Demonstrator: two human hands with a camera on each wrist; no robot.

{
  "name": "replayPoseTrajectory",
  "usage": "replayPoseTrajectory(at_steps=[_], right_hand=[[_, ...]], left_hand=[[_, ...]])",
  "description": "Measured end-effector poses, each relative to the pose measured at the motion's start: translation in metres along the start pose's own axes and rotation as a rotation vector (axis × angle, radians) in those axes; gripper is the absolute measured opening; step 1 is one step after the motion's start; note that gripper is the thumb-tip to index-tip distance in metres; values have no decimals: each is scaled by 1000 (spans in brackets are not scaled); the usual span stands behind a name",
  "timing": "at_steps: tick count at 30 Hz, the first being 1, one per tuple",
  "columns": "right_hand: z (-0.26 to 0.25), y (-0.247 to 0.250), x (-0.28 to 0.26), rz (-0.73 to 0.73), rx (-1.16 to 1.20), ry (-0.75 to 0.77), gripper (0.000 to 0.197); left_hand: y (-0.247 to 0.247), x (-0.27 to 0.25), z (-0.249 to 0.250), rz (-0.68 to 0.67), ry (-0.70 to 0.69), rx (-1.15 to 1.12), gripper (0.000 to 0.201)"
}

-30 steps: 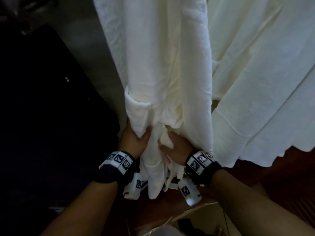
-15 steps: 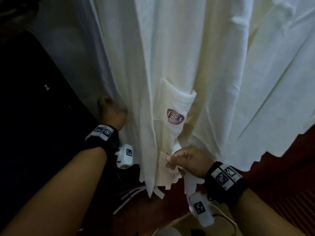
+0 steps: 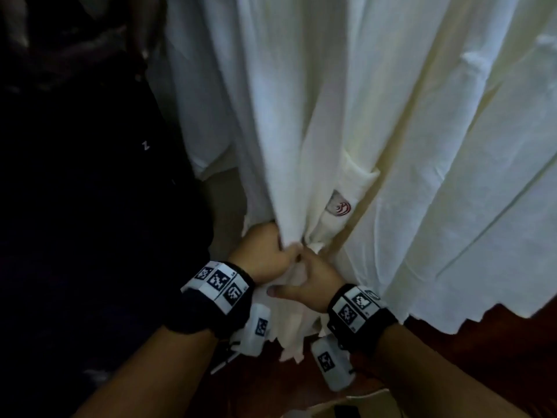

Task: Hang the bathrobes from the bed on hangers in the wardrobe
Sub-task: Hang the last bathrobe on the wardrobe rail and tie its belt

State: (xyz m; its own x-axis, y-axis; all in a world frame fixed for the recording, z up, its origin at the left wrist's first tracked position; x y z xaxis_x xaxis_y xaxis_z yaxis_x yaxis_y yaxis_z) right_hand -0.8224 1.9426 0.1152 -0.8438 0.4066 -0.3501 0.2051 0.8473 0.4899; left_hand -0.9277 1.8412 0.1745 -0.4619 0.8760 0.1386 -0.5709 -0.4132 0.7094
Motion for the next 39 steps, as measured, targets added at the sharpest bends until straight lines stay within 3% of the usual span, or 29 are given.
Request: replayPoseTrajectory(at_steps=[1,2,3,5,7,8,9,11,13,14,18,22,28,32,34,37,38,39], right_hand=[[6,-1,-3,-81,77,-31,65],[13,-2,-2,-63,98,-24,52],[13,0,-1,29,52,-9,48],[9,6,7,364,5,-36,34],[13,10,-4,405,62,-34,18],[12,15,-7,361,133,-40,11],[14,18,-13,327,177,-37,15],[20,27,-16,282,231,-30,20],[31,33,-18,237,245,-47,18],[34,36,-20,208,259,-48,25],[40,49,-29,126,281,-60,45],[51,63,-34,236,222,-81,32],[54,73,-30,482,-36,-73,13],[56,66,-22,545,-147,-101,32],[57,53,-19,498,-221,-41,62],[63,18,-16,297,-279,34,116],[64,11,-14,295,-317,17,118],[63,9,-12,340,-329,5,107]], left_hand=[[-1,-6,8,-78,-42,-156,21],[1,-10,10,-129,-49,-337,26],[4,-11,3,-77,-30,-480,35],[12,-4,-32,318,115,-477,43],[16,0,-79,612,298,-282,39],[13,1,-99,621,377,-254,41],[5,2,-116,543,436,-280,49],[-14,1,-134,264,457,-326,76],[-32,4,-132,64,355,-409,95],[-38,7,-126,27,309,-490,99],[-54,21,-106,-27,314,-751,86],[-58,25,-99,-134,288,-741,80],[-40,17,-106,9,272,-375,41],[-44,-4,-93,142,212,-238,30],[-57,-13,-76,154,133,-235,38],[-70,-18,-49,79,37,-278,27],[-69,-18,-41,25,6,-266,24],[-68,-16,-35,-37,-43,-244,24]])
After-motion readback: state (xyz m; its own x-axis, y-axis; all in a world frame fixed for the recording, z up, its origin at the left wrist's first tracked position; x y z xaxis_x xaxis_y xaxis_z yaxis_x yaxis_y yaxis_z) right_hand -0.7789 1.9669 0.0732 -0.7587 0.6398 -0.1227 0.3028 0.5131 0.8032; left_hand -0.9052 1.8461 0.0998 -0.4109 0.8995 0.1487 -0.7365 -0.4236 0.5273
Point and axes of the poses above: each hand's wrist, its own x-axis towards the middle knuckle, its own y-axis out of the back of the hand, z = x × y, the point moved 1 cm from there along x, towards the middle knuckle, and after that the axes turned 6 degrees about -y, right-handed, at the moved point
